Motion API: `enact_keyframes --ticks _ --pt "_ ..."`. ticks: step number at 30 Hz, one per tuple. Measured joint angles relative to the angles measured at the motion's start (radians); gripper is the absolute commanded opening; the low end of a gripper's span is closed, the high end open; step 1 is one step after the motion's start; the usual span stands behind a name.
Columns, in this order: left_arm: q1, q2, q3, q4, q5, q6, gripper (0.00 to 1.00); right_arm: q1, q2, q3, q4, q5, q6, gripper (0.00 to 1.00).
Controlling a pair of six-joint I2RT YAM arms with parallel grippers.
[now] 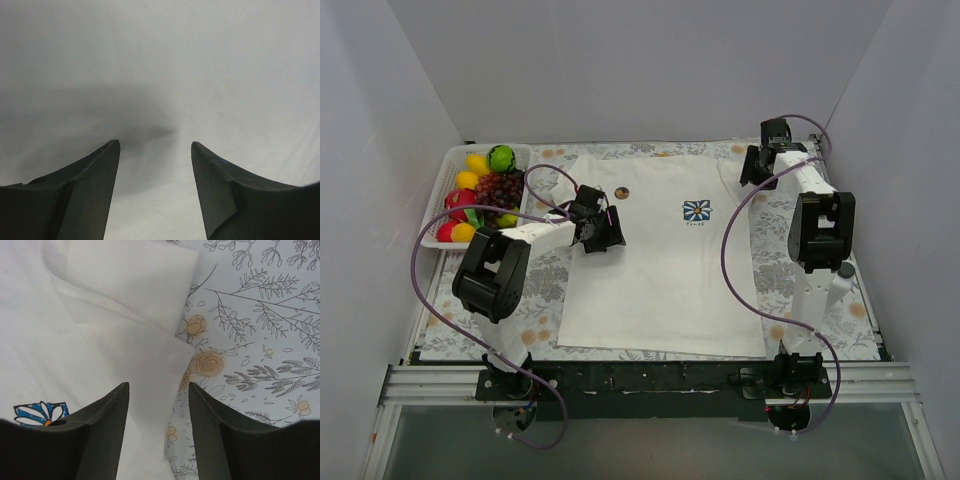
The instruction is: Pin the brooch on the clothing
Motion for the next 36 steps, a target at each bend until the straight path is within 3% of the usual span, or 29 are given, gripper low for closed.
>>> enact_keyframes --ticks 7,10,11,12,13,21,36 --pt "-0.001 0.000 -0.002 0.003 0.001 0.000 0.60 -0.026 0.126 0.046 -0.008 0.026 0.053 0.53" --pt "-0.002 -0.001 -0.003 0.006 0.000 0.001 0.59 -0.028 0.134 0.075 -0.003 0.026 0.068 0.42" --pt "-0.003 -0.001 -0.003 0.006 0.000 0.001 0.60 -0.028 0.138 0.082 -0.003 0.025 0.071 0.16" --pt "-0.003 -0.001 -0.003 0.006 0.000 0.001 0.60 -0.029 0.144 0.084 -0.003 0.025 0.076 0.05" --pt "-0.004 -0.001 -0.003 0.006 0.000 0.001 0.60 -0.029 0.148 0.084 -0.005 0.025 0.076 0.01" --pt "-0.006 -0.001 -0.003 0.006 -0.003 0.001 0.60 -0.037 0.131 0.039 0.030 0.026 0.099 0.01" --pt "-0.006 -0.001 -0.003 0.006 -0.004 0.000 0.60 -0.145 -0.090 -0.178 0.071 0.087 0.161 0.01"
